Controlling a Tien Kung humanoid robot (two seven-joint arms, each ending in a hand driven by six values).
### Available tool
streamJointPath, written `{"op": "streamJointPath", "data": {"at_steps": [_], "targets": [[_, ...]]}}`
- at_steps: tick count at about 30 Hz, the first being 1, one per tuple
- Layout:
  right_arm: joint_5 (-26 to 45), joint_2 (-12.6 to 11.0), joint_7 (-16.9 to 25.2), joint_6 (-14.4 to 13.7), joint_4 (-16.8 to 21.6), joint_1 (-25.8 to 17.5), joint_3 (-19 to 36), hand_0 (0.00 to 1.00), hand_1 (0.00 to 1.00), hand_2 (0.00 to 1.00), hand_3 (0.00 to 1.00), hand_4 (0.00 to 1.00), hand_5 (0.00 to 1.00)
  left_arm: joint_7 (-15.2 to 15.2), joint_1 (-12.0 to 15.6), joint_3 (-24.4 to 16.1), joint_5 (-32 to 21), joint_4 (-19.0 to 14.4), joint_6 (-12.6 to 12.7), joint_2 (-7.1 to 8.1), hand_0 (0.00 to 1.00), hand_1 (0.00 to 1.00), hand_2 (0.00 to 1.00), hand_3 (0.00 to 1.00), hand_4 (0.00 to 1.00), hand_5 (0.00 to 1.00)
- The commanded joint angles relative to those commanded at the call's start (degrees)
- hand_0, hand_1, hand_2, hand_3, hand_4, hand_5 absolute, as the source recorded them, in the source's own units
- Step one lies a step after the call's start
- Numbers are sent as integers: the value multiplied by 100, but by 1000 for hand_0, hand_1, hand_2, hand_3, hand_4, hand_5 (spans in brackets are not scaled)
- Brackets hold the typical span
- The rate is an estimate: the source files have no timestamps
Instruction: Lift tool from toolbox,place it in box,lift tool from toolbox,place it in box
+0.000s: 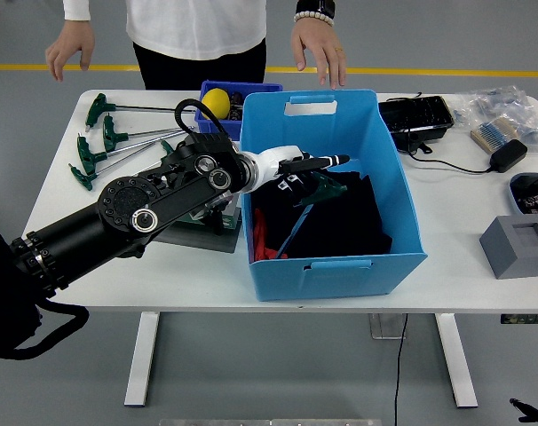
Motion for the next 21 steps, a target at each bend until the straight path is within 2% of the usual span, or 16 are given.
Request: {"op": "streamJointPath", "data": {"at_steps": [3,6,10,12,13,14,15,16,21], "targets": [[-2,9,-2,-5,-3,-13,14,615,587,653,547,788,655,56,48,-114,635,-214,-123,0,546,683,804,843,926,998],[-31,14,-7,-3,-4,-23,31,615,587,653,547,788,655,67,81,-237,1237,-421,-127,0,546,683,804,843,926,998],[-85,30,-16,-4,-9,-53,68,615,590,654,547,787,655,-88,191,-515,2086,-840,106,2,544,679,792,824,924,998],[-135,41,-25,-1,-13,-71,100,615,590,654,547,787,655,-353,351,-732,2575,-1163,411,49,544,679,792,824,924,998],[-146,46,-27,-1,-15,-79,108,615,590,654,547,787,655,-478,442,-840,2779,-1305,542,79,544,679,792,824,924,998],[-152,51,-28,-1,-16,-85,114,615,590,653,546,787,655,-582,528,-936,2958,-1426,649,107,611,711,805,816,908,998],[-152,60,-27,-4,-19,-96,118,615,590,653,546,787,655,-765,710,-1139,3213,-1646,780,167,611,711,805,816,908,998],[-154,65,-29,-5,-20,-100,123,615,590,653,546,787,655,-880,855,-1313,3417,-1821,816,214,611,711,805,816,908,998],[-75,97,-1,-20,-31,-147,84,615,591,653,546,786,656,-984,1736,-2354,4254,-2692,757,501,619,710,801,811,901,998]]}}
